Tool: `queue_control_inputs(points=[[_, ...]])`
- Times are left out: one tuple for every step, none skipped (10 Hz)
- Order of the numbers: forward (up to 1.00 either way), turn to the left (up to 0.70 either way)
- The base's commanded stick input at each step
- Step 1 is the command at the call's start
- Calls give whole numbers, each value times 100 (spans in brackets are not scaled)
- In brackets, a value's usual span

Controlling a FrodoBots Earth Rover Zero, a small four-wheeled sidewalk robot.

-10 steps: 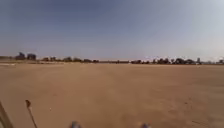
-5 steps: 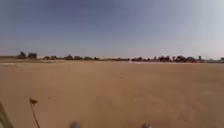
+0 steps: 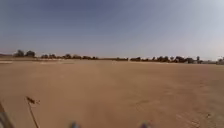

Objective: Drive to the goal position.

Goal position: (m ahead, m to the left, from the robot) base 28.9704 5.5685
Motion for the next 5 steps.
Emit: queue_control_inputs(points=[[50,0],[50,0],[50,0],[50,0],[50,0]])
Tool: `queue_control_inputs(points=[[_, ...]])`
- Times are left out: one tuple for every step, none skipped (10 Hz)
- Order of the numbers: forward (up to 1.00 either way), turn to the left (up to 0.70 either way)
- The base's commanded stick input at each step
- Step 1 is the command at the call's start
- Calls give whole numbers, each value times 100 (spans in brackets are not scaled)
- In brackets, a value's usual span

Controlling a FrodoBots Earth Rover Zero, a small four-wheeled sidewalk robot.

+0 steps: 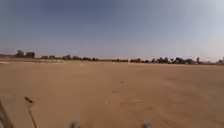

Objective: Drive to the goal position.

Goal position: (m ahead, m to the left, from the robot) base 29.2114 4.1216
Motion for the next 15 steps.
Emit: queue_control_inputs(points=[[50,0],[50,0],[50,0],[50,0],[50,0],[50,0],[50,0],[50,0],[50,0],[50,0],[50,0],[50,0],[50,0],[50,0],[50,0]])
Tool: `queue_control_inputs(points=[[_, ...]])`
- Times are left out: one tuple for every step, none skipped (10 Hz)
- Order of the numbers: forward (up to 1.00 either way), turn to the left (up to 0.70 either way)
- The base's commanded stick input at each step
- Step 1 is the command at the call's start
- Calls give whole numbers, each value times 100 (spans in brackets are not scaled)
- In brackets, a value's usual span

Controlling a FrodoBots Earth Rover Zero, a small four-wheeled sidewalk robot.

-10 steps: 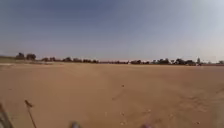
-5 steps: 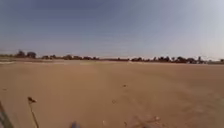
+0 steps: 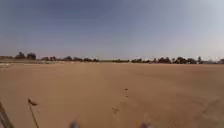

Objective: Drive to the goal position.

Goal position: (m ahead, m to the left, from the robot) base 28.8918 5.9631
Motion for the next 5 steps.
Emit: queue_control_inputs(points=[[50,0],[50,0],[50,0],[50,0],[50,0]])
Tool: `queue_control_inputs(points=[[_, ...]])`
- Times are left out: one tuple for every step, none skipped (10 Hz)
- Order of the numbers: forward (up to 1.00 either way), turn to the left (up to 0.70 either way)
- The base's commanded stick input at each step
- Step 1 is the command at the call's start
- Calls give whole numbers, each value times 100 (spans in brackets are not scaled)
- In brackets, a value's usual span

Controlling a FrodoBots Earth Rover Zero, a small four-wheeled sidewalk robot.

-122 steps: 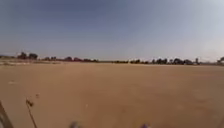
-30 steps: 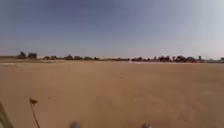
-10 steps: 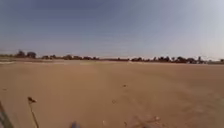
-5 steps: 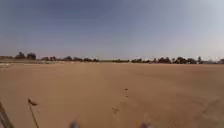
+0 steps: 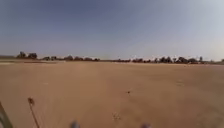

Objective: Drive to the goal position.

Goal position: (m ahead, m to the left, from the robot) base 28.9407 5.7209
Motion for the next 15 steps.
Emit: queue_control_inputs(points=[[50,0],[50,0],[50,0],[50,0],[50,0],[50,0],[50,0],[50,0],[50,0],[50,0],[50,0],[50,0],[50,0],[50,0],[50,0]])
